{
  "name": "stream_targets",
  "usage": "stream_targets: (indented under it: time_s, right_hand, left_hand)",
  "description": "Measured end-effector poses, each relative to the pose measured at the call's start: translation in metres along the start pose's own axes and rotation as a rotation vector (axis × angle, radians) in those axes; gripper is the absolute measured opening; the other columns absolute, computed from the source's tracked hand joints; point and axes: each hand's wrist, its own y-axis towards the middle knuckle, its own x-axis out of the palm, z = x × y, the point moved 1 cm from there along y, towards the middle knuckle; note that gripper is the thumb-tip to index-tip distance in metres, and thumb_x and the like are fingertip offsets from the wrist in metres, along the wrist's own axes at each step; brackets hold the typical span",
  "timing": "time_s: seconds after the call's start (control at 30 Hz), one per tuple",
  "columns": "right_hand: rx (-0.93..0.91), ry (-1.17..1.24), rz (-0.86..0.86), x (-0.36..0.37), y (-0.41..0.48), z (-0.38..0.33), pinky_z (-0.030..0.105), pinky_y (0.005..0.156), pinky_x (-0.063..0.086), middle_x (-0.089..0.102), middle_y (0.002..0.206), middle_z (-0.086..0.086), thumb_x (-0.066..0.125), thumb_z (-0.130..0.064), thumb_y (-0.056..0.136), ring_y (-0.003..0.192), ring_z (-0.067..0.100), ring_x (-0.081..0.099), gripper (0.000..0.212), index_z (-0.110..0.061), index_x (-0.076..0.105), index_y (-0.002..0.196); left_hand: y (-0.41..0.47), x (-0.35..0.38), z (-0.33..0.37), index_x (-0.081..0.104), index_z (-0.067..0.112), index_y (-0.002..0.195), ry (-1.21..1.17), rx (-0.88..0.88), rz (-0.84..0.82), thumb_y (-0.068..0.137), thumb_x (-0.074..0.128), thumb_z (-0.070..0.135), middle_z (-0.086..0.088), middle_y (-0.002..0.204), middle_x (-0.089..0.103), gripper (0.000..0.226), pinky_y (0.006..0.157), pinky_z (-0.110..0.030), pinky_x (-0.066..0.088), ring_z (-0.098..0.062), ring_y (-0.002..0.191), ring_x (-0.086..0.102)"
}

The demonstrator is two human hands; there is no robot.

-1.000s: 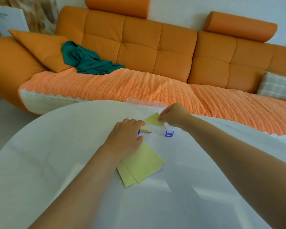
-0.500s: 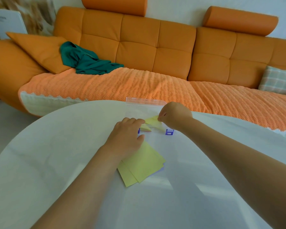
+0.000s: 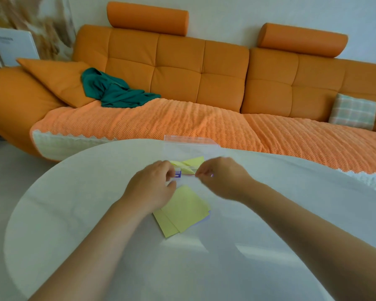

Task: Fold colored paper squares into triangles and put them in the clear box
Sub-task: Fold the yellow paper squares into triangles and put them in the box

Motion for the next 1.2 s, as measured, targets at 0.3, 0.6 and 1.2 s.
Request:
stream_targets:
  time_s: [0.3, 0.6, 1.2]
  right_hand:
    - [0.198, -0.111, -0.192, 0.041, -0.026, -0.012, 0.039, 0.095, 0.050, 0.054, 0.126, 0.007, 0.058, -0.056, 0.087, 0.115, 0.027, 0.054, 0.054, -0.019, 0.061, 0.126]
    - [0.347, 0.527, -0.066, 0.047, -0.015, -0.006, 0.019, 0.057, 0.042, 0.063, 0.088, -0.005, 0.076, -0.020, 0.082, 0.075, 0.007, 0.059, 0.030, -0.022, 0.068, 0.111]
    - [-0.146, 0.285, 0.203, 0.016, -0.069, 0.036, 0.019, 0.091, 0.044, 0.043, 0.133, -0.006, 0.049, 0.012, 0.070, 0.115, 0.011, 0.049, 0.080, -0.032, 0.044, 0.137]
  left_hand:
    - [-0.031, 0.003, -0.005, 0.037, 0.029, 0.146, 0.257, -0.131, -0.385, 0.067, 0.062, 0.082, 0.005, 0.139, 0.036, 0.099, 0.104, -0.037, 0.033, -0.019, 0.135, 0.028]
    - [-0.026, 0.004, -0.015, 0.049, 0.035, 0.119, -0.053, -0.194, -0.224, 0.067, 0.080, 0.051, 0.015, 0.108, 0.041, 0.062, 0.084, -0.029, 0.036, -0.012, 0.114, 0.035]
    - [-0.016, 0.001, 0.035, 0.069, 0.015, 0.098, -0.925, -0.485, -0.146, 0.095, 0.062, 0.016, 0.002, 0.083, 0.074, 0.008, 0.051, -0.024, 0.046, -0.019, 0.065, 0.073]
